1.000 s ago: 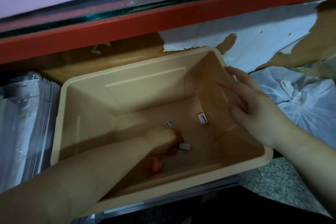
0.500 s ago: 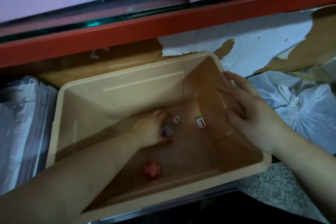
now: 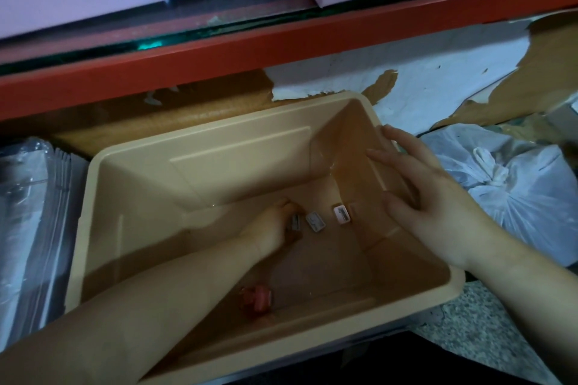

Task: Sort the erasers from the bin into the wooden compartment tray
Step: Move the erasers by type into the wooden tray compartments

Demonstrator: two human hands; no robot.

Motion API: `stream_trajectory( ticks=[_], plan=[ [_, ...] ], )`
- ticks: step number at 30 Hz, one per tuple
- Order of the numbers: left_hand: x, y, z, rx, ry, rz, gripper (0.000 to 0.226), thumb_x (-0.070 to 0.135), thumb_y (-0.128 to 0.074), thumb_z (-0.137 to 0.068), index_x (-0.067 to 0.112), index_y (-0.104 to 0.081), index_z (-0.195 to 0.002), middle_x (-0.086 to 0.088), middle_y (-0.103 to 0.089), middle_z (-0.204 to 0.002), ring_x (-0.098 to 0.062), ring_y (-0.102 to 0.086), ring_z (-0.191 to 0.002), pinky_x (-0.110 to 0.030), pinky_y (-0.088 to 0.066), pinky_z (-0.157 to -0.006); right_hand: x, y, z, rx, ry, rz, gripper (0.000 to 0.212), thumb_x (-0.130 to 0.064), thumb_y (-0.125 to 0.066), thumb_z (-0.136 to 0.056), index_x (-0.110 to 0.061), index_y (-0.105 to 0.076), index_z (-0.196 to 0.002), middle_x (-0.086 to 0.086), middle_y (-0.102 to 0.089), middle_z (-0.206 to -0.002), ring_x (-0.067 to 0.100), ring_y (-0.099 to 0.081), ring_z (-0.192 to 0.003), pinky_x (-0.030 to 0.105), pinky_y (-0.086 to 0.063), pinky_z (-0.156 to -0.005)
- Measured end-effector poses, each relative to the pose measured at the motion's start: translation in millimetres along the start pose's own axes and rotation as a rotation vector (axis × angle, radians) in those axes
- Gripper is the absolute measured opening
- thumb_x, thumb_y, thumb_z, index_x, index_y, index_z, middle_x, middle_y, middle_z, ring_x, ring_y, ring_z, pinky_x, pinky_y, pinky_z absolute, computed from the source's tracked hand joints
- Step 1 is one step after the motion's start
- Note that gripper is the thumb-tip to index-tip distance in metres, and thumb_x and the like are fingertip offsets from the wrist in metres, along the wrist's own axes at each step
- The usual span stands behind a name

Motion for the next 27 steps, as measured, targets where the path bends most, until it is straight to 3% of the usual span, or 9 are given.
stream_trajectory(
  ticks=[4,9,12,14,19,21,23,27],
  plan=[
    [9.7,6.7,-3.9,0.065,-0.047,0.103,0.051,0.009,-0.063,-0.082,0.010,-0.046,-0.130,-0.009,-0.042,-0.134,-0.020,-0.042,-0.122,-0.007,-0.024,-0.082,-0.4,0.6,0.3,0.003,0.005,-0.007,0.056,-0.004,-0.056,-0.079,-0.048,-0.037,-0.108,-0.046,-0.011,-0.122,-0.043,-0.022,-0.095,-0.012,-0.026,-0.080],
    [26.9,-7.3,-10.0,-0.024,-0.057,0.204,0.069,0.004,-0.071,-0.073,0.007,-0.038,-0.134,-0.014,-0.024,-0.143,-0.023,-0.030,-0.133,-0.009,-0.021,-0.095,-0.4,0.4,0.3,0.015,0.022,-0.022,0.058,-0.001,-0.056,-0.080,-0.050,-0.037,-0.105,-0.045,-0.012,-0.123,-0.043,-0.018,-0.100,-0.013,-0.023,-0.082],
    [37.8,-22.1,-12.4,-0.136,-0.081,0.104,0.083,0.008,-0.073,-0.074,0.010,-0.024,-0.141,-0.014,-0.011,-0.149,-0.024,-0.010,-0.141,-0.014,-0.014,-0.104,-1.2,0.3,-0.2,0.018,0.031,-0.017,0.058,-0.003,-0.057,-0.080,-0.052,-0.037,-0.102,-0.043,-0.013,-0.123,-0.043,-0.019,-0.098,-0.013,-0.023,-0.081],
    [40.9,-31.4,-17.5,-0.159,-0.078,0.030,0.087,0.017,-0.075,-0.074,0.013,-0.022,-0.143,-0.011,-0.014,-0.151,-0.023,-0.011,-0.141,-0.017,-0.009,-0.107,-1.4,0.6,-0.1,0.018,0.030,-0.016,0.056,-0.006,-0.056,-0.079,-0.053,-0.037,-0.101,-0.044,-0.012,-0.123,-0.044,-0.018,-0.097,-0.014,-0.022,-0.080],
    [51.4,-28.6,-24.5,0.020,-0.062,0.057,0.077,0.027,-0.071,-0.078,0.012,-0.031,-0.141,-0.008,-0.023,-0.148,-0.021,-0.025,-0.135,-0.021,-0.014,-0.108,1.1,0.6,0.2,0.013,0.013,-0.024,0.056,-0.006,-0.057,-0.080,-0.053,-0.037,-0.104,-0.047,-0.011,-0.121,-0.043,-0.018,-0.099,-0.013,-0.024,-0.083],
    [50.6,-25.0,-26.5,0.091,-0.054,0.066,0.062,0.027,-0.069,-0.080,0.014,-0.042,-0.134,-0.007,-0.029,-0.144,-0.024,-0.031,-0.131,-0.028,-0.025,-0.107,1.7,0.6,-0.2,0.010,0.010,-0.021,0.058,-0.006,-0.056,-0.080,-0.055,-0.037,-0.102,-0.048,-0.011,-0.122,-0.042,-0.017,-0.101,-0.012,-0.023,-0.085],
    [49.9,-22.6,-27.3,0.107,-0.042,0.069,0.045,0.027,-0.065,-0.082,0.017,-0.052,-0.123,-0.007,-0.035,-0.137,-0.026,-0.038,-0.124,-0.032,-0.035,-0.102,2.7,1.2,-0.4,0.015,0.009,-0.026,0.057,-0.005,-0.056,-0.081,-0.055,-0.038,-0.101,-0.047,-0.012,-0.123,-0.041,-0.017,-0.104,-0.012,-0.023,-0.086],
    [52.1,-21.0,-30.2,0.088,-0.077,0.091,0.038,0.023,-0.063,-0.084,0.015,-0.056,-0.121,-0.008,-0.039,-0.136,-0.025,-0.039,-0.122,-0.027,-0.034,-0.100,-0.3,-0.3,-1.1,0.006,0.006,-0.024,0.044,-0.023,-0.050,-0.071,-0.055,-0.040,-0.100,-0.046,-0.012,-0.125,-0.039,-0.019,-0.107,-0.011,-0.024,-0.087]
  ],
)
Point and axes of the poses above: each hand's wrist, its own z-axis away from the middle knuckle, its own y-axis out of the back of the hand, x = y × z, the point moved 9 cm from there along -z, towards the middle knuckle
